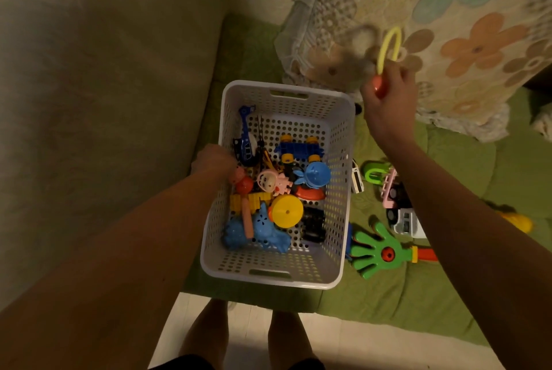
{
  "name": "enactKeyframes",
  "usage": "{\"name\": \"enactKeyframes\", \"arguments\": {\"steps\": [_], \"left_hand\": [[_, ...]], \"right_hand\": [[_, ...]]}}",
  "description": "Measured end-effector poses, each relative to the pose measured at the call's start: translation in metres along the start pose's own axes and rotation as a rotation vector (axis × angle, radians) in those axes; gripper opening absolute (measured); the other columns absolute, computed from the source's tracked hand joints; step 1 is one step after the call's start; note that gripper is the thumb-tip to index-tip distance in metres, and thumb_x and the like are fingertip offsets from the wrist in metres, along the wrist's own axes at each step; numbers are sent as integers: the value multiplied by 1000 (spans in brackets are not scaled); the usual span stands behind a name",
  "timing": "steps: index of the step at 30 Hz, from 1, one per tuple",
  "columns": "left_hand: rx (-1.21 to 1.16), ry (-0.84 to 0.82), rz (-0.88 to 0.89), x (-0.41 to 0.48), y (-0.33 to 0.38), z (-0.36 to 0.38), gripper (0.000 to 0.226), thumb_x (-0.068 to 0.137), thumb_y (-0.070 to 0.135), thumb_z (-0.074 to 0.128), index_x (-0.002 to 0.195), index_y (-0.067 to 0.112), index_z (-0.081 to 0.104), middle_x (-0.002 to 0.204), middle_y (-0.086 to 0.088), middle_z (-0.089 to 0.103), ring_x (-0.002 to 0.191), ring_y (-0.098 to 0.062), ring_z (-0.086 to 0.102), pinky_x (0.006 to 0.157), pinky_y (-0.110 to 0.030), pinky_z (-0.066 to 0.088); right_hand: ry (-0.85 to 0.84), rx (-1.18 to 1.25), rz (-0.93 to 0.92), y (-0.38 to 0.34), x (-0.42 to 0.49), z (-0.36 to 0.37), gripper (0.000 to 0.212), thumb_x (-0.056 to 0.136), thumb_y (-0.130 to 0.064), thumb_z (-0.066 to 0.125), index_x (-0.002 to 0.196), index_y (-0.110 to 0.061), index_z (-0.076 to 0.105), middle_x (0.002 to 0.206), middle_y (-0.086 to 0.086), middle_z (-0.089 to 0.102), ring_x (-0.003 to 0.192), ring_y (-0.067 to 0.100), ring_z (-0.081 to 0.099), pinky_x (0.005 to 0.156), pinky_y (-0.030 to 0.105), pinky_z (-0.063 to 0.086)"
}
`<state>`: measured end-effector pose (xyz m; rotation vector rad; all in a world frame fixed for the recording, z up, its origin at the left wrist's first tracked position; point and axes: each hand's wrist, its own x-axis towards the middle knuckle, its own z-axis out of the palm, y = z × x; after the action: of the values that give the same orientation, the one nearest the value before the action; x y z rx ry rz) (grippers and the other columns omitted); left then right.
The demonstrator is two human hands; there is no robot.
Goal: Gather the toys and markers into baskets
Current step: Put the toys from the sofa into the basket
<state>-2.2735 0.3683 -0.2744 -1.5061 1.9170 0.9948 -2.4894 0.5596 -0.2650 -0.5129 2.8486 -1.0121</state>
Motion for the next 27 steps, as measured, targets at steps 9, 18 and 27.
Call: {"name": "enactKeyframes", "arguments": {"steps": [9, 18, 27], "left_hand": [[-27, -1, -12, -4, 0, -1, 29, 92, 11, 56, 116, -5, 52, 102, -16, 57, 94, -28, 57, 89, -39, 52], [-19, -1, 15, -8, 0, -2, 28, 91, 10, 57, 115, -5, 52, 82, -7, 46, 87, -24, 50, 83, -35, 48], [-11, -6, 7, 3, -3, 0, 28, 93, 13, 54, 115, -5, 53, 106, -18, 56, 97, -30, 57, 77, -34, 48]], "right_hand": [[-601, 48, -388, -69, -25, 4, 47, 87, -43, 62, 130, -33, 45, 112, -1, 62, 79, 16, 65, 65, 32, 59], [-791, -425, -338, -48, -48, 76, 63, 83, -34, 66, 135, -15, 36, 126, 15, 57, 110, 37, 55, 80, 43, 49], [-645, -369, -355, -46, -35, 86, 54, 92, -39, 55, 139, -16, 41, 129, 12, 58, 110, 34, 58, 84, 43, 51]]}}
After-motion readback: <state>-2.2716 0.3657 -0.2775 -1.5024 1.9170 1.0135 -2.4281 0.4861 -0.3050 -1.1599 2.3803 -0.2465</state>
